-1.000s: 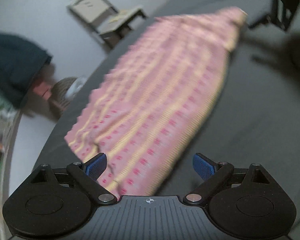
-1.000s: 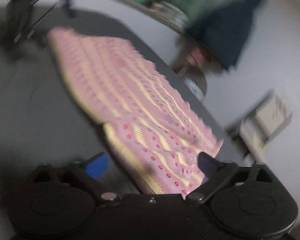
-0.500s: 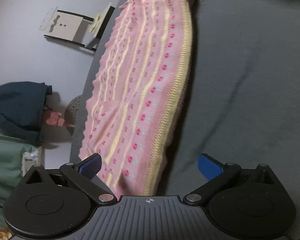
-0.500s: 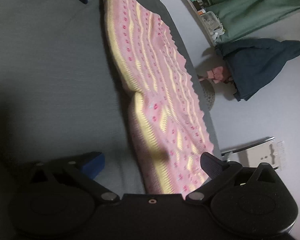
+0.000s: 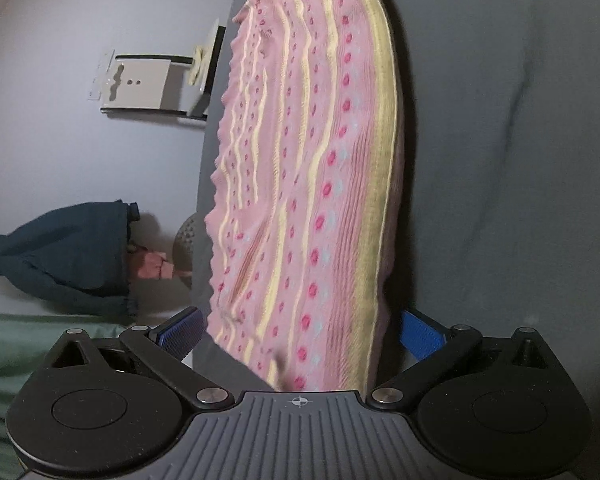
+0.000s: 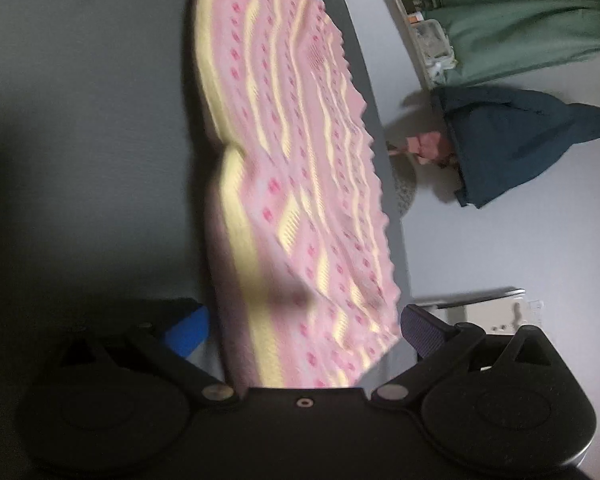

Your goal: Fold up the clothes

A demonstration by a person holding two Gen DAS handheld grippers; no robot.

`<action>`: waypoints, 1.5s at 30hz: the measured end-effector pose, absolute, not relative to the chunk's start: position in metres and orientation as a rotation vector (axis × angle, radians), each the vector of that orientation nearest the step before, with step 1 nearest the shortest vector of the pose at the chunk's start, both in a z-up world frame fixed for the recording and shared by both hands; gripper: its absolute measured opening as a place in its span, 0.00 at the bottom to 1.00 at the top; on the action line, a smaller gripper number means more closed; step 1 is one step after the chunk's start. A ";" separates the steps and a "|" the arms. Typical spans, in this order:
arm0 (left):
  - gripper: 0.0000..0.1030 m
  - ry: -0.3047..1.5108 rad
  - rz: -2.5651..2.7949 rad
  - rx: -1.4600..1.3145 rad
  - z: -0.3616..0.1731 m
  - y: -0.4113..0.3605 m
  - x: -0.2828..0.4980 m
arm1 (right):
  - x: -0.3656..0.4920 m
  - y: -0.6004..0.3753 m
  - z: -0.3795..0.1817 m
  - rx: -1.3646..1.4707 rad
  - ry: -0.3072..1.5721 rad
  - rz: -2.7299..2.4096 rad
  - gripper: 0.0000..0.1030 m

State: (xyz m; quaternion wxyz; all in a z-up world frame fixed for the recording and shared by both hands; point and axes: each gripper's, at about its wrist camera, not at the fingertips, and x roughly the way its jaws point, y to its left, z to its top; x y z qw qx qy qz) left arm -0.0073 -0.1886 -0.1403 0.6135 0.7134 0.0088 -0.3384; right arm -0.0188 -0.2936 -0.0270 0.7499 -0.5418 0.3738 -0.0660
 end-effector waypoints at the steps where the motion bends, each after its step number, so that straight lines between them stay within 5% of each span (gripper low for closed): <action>1: 1.00 -0.002 -0.768 1.673 -0.144 -0.190 -0.007 | -0.018 -0.294 -0.030 -1.213 0.818 -0.146 1.00; 9: 1.00 0.019 -0.704 1.743 -0.150 -0.225 0.004 | -0.001 -0.293 -0.036 -1.259 0.779 -0.138 0.99; 12: 0.98 0.031 -0.728 1.753 -0.148 -0.227 0.005 | 0.004 -0.296 -0.037 -1.267 0.805 -0.124 0.89; 14: 0.86 0.037 -0.756 1.794 -0.152 -0.225 0.006 | 0.001 -0.297 -0.045 -1.339 0.810 -0.115 0.74; 16: 0.56 0.025 -0.777 1.858 -0.159 -0.221 0.004 | -0.002 -0.299 -0.056 -1.413 0.821 -0.112 0.57; 18: 0.35 0.009 -0.790 1.922 -0.168 -0.217 0.002 | -0.005 -0.301 -0.065 -1.438 0.829 -0.105 0.31; 21: 0.22 0.038 -0.786 1.905 -0.172 -0.215 0.000 | -0.011 -0.303 -0.074 -1.414 0.794 -0.119 0.18; 32: 0.17 0.135 -0.877 1.726 -0.123 -0.182 -0.022 | -0.067 -0.280 -0.013 -1.247 0.756 -0.071 0.15; 45: 0.17 0.535 -1.259 1.624 -0.037 -0.090 -0.140 | -0.191 -0.190 0.063 -0.982 1.081 0.285 0.15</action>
